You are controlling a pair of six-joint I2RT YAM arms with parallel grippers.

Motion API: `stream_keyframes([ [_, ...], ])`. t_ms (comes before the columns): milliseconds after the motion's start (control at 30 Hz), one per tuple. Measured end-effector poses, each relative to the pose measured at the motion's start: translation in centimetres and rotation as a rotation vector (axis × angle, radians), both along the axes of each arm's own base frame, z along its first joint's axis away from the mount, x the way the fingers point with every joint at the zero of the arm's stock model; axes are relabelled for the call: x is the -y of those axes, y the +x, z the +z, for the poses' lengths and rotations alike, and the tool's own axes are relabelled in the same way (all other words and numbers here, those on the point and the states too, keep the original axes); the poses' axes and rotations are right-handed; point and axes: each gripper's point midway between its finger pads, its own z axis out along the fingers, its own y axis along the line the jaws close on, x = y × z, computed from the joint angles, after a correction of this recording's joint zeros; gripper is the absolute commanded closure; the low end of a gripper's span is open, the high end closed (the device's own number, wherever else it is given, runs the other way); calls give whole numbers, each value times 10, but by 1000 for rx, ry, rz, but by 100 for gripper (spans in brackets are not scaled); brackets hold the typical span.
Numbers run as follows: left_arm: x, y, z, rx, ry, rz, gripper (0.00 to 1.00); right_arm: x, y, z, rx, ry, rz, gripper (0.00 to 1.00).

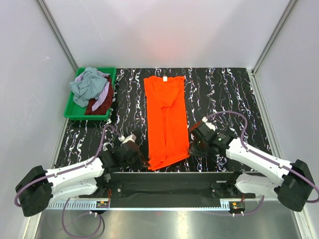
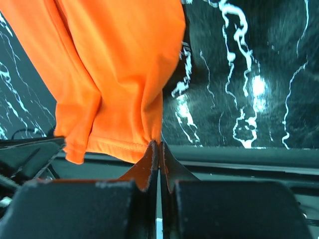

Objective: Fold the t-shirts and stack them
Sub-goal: Fold the tshirt

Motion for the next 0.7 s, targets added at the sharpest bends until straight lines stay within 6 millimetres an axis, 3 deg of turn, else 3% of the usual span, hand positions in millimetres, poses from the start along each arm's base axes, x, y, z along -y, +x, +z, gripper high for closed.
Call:
stream_keyframes([
  [300,-3,54,37,57,-49,77,100,-9,33,13,75,-90,17,100],
  [533,-3,90,46,51,-39,65,100,-24,72,28,141,-148,36,100],
  [700,-3,115,52,55,-35,53,100,-17,103,28,155,-190,13,100],
])
